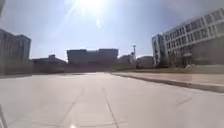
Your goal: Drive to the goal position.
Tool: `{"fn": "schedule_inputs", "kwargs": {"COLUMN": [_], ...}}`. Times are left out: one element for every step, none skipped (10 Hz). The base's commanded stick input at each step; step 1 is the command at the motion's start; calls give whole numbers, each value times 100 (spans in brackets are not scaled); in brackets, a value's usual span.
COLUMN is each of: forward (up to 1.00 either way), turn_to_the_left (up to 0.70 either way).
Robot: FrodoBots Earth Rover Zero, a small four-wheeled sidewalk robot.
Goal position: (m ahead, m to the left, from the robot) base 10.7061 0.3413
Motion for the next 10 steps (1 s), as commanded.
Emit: {"fn": "schedule_inputs", "kwargs": {"forward": [100,100,100,100,100,100,100,100,100,100], "turn_to_the_left": [5,5,5,5,5,5,5,5,5,5]}}
